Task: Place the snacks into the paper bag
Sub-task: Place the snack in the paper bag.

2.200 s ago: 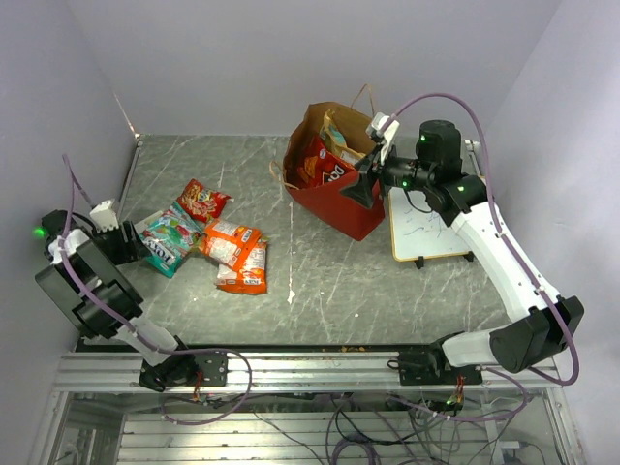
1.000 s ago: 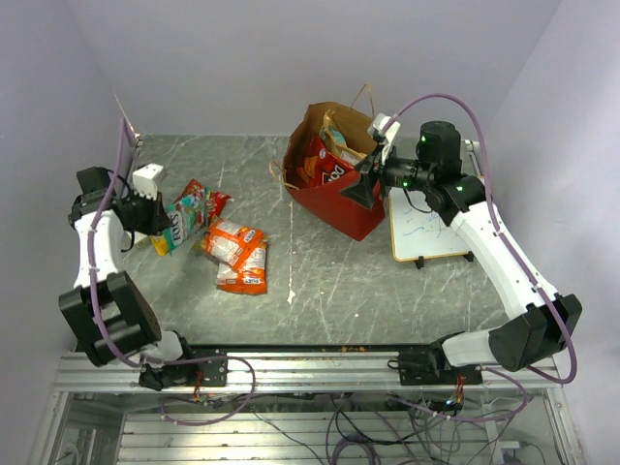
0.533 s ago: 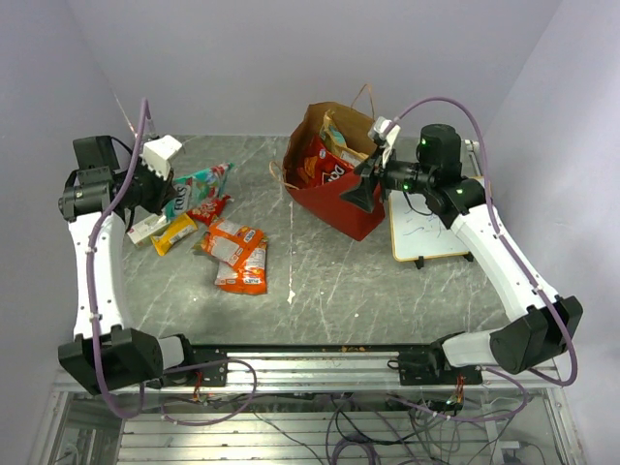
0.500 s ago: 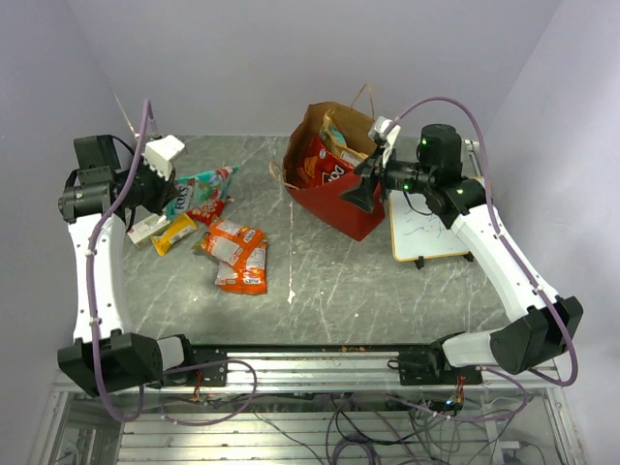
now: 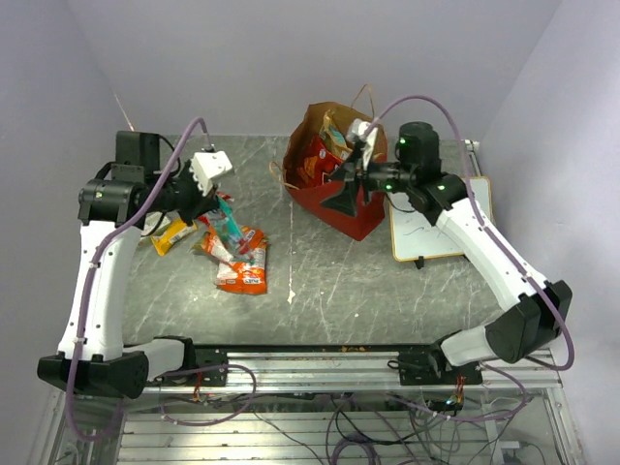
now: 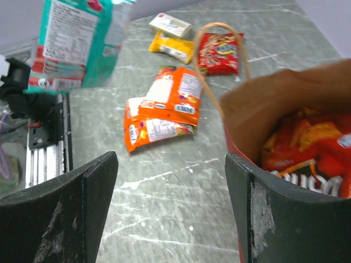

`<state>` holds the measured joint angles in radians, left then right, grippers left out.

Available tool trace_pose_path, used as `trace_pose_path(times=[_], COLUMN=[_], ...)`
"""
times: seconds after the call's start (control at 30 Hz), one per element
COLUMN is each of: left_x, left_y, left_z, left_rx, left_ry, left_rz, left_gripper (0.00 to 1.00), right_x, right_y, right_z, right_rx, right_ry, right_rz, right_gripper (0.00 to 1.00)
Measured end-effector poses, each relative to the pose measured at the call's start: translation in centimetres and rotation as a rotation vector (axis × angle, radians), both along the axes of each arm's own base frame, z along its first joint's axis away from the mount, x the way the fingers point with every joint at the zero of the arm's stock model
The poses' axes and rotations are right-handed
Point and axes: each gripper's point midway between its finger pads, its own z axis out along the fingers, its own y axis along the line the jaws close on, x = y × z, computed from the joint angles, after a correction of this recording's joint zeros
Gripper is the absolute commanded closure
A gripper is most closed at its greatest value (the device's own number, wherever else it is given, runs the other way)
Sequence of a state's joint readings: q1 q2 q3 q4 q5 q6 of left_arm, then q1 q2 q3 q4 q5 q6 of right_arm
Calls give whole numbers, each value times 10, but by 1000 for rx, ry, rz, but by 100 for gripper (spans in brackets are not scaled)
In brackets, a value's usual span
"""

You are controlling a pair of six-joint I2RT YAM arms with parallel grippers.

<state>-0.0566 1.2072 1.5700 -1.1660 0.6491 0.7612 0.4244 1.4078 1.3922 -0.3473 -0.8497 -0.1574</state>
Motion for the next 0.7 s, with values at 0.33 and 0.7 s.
trace_pose_path(times=[0.33, 0.7], left_x=[-10, 0], left_y=[-62, -88], left_z=[-3, -16], left_rx=[-20, -12], left_ry=[66, 120], left_rz=[-46, -21], left_gripper=[93, 93], right_x=[-41, -34], right_y=[72, 78], right_z=[-9, -20], right_rx=[-37, -54], right_ry=[-13, 1], right_rz=[199, 187], right_gripper=[15, 16])
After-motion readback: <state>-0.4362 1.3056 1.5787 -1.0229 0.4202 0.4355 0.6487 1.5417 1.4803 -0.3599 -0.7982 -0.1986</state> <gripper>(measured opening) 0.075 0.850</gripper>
